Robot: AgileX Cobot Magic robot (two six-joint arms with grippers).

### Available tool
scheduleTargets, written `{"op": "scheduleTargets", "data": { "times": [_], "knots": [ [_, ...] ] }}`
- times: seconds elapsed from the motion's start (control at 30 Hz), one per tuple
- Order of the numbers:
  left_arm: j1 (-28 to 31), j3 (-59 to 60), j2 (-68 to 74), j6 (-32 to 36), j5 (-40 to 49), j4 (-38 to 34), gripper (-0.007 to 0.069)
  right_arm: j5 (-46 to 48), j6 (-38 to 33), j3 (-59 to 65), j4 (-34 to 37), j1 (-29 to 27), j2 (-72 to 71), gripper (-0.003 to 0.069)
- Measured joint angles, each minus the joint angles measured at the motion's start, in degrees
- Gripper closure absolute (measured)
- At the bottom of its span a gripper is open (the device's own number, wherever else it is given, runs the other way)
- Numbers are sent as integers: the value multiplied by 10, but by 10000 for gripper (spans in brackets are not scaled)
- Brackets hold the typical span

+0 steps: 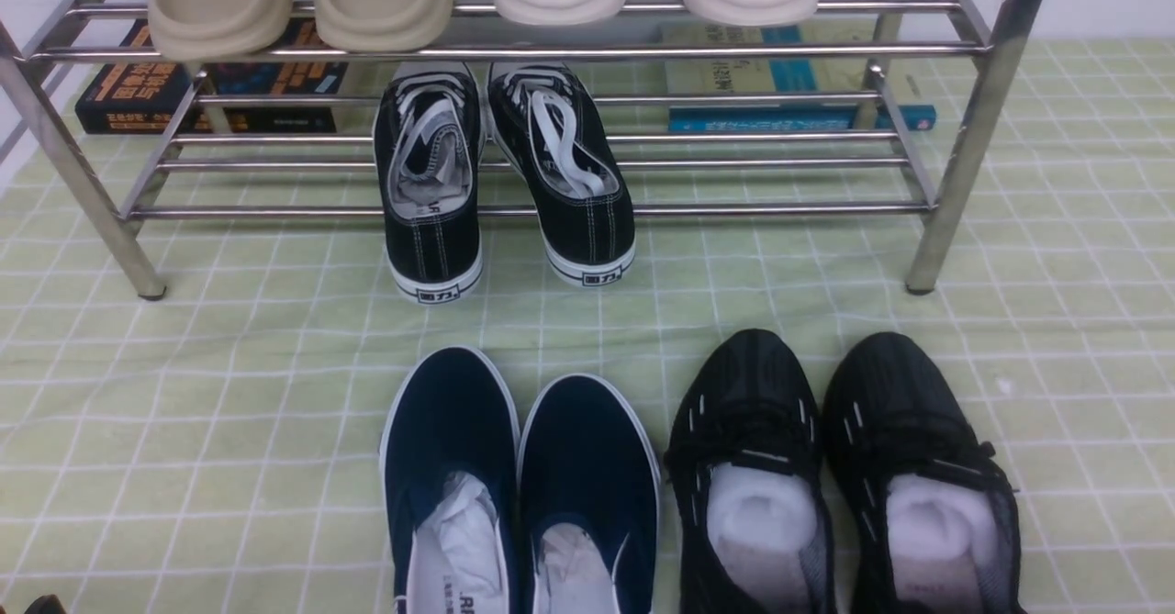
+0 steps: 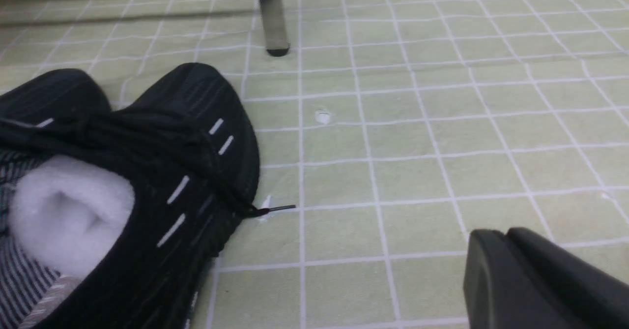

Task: Take the shoes off the shelf with your hand from the green coffee tablecloth.

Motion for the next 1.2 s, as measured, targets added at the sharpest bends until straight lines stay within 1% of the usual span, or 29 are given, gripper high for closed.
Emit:
{"op": "scheduleTargets", "data": {
  "times": [1.2],
  "knots": [
    [0,0,0,0,0,0,383,0,0,0,0,-2,0,561]
  ]
}}
